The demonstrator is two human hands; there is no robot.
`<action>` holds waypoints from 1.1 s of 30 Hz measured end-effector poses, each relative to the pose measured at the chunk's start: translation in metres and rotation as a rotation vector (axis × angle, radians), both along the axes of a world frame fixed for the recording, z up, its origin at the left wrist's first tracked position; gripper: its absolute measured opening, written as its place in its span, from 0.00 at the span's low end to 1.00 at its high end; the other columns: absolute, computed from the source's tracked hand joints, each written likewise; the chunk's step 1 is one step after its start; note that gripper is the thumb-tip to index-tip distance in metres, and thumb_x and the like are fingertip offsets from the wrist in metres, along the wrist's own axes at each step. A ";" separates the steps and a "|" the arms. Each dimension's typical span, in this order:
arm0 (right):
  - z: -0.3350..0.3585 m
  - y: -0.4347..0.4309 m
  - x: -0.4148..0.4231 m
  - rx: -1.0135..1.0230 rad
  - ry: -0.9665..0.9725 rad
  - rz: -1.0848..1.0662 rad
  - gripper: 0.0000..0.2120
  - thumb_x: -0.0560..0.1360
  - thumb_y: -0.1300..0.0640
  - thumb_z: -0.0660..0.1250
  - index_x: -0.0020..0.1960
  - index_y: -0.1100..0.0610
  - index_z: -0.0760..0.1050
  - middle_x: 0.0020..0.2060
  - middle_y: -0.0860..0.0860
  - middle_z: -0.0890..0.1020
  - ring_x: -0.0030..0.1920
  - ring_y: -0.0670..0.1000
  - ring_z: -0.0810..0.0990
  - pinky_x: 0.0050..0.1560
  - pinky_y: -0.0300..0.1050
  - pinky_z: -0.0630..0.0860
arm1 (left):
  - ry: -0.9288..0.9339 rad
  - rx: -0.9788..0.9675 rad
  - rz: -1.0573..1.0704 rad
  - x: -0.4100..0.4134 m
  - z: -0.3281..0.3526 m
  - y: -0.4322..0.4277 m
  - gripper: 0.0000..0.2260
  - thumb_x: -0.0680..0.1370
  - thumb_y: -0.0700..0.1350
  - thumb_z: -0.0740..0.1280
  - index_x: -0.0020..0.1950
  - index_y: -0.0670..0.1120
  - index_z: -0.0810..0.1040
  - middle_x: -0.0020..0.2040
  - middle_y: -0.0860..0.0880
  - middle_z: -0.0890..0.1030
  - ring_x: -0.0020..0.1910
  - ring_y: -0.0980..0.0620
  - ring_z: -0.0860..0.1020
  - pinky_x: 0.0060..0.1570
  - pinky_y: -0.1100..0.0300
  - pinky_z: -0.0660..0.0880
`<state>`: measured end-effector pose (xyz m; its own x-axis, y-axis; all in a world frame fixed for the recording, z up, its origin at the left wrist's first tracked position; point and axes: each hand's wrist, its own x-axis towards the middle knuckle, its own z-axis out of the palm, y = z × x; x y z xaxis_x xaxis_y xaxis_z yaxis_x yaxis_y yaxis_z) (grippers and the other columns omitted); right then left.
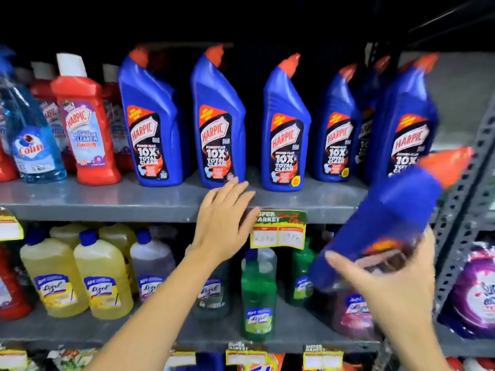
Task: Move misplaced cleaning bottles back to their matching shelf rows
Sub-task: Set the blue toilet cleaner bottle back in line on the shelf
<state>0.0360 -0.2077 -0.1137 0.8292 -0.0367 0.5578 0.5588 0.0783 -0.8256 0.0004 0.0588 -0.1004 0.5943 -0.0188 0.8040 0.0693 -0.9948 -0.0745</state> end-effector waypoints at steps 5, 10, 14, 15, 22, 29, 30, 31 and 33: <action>0.092 0.005 0.044 -0.094 -0.175 -0.102 0.56 0.47 0.40 0.82 0.70 0.52 0.64 0.60 0.45 0.79 0.60 0.46 0.79 0.64 0.51 0.75 | -0.071 0.023 -0.046 0.005 -0.006 0.005 0.16 0.80 0.52 0.62 0.59 0.43 0.81 0.58 0.46 0.83 0.58 0.46 0.78 0.59 0.50 0.70; 0.139 0.032 0.071 -0.264 -0.107 -0.199 0.55 0.53 0.44 0.83 0.73 0.53 0.60 0.65 0.50 0.76 0.65 0.53 0.75 0.62 0.47 0.70 | -0.133 0.031 -0.053 0.009 -0.012 0.008 0.16 0.80 0.53 0.62 0.59 0.45 0.82 0.57 0.48 0.83 0.54 0.48 0.80 0.59 0.51 0.70; 0.139 0.044 0.088 -0.374 0.003 -0.212 0.57 0.56 0.44 0.83 0.76 0.54 0.56 0.69 0.54 0.73 0.68 0.58 0.73 0.63 0.53 0.70 | -0.205 0.053 -0.055 0.012 -0.015 0.011 0.16 0.80 0.53 0.62 0.58 0.45 0.83 0.56 0.49 0.83 0.54 0.50 0.80 0.60 0.54 0.69; 0.137 0.045 0.091 -0.391 0.021 -0.220 0.58 0.57 0.44 0.83 0.76 0.54 0.54 0.70 0.54 0.73 0.68 0.58 0.73 0.64 0.54 0.70 | -0.217 0.054 -0.058 0.014 -0.016 0.011 0.16 0.80 0.53 0.62 0.58 0.46 0.83 0.56 0.49 0.83 0.54 0.50 0.81 0.60 0.54 0.69; 0.130 0.049 0.099 -0.477 0.038 -0.228 0.61 0.58 0.42 0.81 0.78 0.53 0.48 0.70 0.58 0.71 0.68 0.63 0.72 0.64 0.60 0.71 | -0.253 0.091 -0.064 0.017 -0.018 0.014 0.15 0.80 0.52 0.62 0.57 0.45 0.83 0.56 0.49 0.84 0.53 0.49 0.81 0.58 0.53 0.72; 0.095 0.051 0.087 -0.563 0.067 -0.213 0.67 0.58 0.46 0.83 0.79 0.55 0.38 0.74 0.59 0.64 0.69 0.63 0.70 0.64 0.58 0.69 | -0.284 0.125 -0.051 0.018 -0.019 0.014 0.15 0.80 0.52 0.62 0.56 0.44 0.83 0.55 0.48 0.84 0.53 0.48 0.81 0.56 0.52 0.73; 0.093 0.052 0.088 -0.566 0.063 -0.229 0.66 0.59 0.47 0.83 0.79 0.55 0.40 0.73 0.59 0.65 0.68 0.63 0.71 0.63 0.58 0.70 | -0.285 0.127 -0.048 0.018 -0.019 0.014 0.16 0.80 0.52 0.62 0.56 0.44 0.83 0.55 0.48 0.84 0.52 0.48 0.81 0.56 0.52 0.72; 0.091 0.053 0.089 -0.563 0.059 -0.242 0.64 0.59 0.47 0.83 0.79 0.55 0.42 0.72 0.59 0.65 0.67 0.63 0.71 0.62 0.59 0.70 | -0.287 0.129 -0.045 0.018 -0.019 0.014 0.16 0.80 0.52 0.62 0.56 0.44 0.83 0.55 0.48 0.84 0.52 0.48 0.81 0.56 0.53 0.72; 0.090 0.054 0.094 -0.551 0.051 -0.250 0.63 0.58 0.47 0.83 0.79 0.55 0.45 0.71 0.58 0.67 0.67 0.63 0.72 0.62 0.59 0.70 | -0.291 0.133 -0.038 0.018 -0.019 0.014 0.16 0.80 0.52 0.62 0.56 0.44 0.83 0.55 0.48 0.84 0.52 0.48 0.81 0.57 0.53 0.71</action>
<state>0.1303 -0.1540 -0.0233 0.8586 0.0491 0.5102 0.4642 -0.4968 -0.7333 0.0189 0.0724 -0.1194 0.3362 -0.1526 0.9294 0.0697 -0.9801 -0.1861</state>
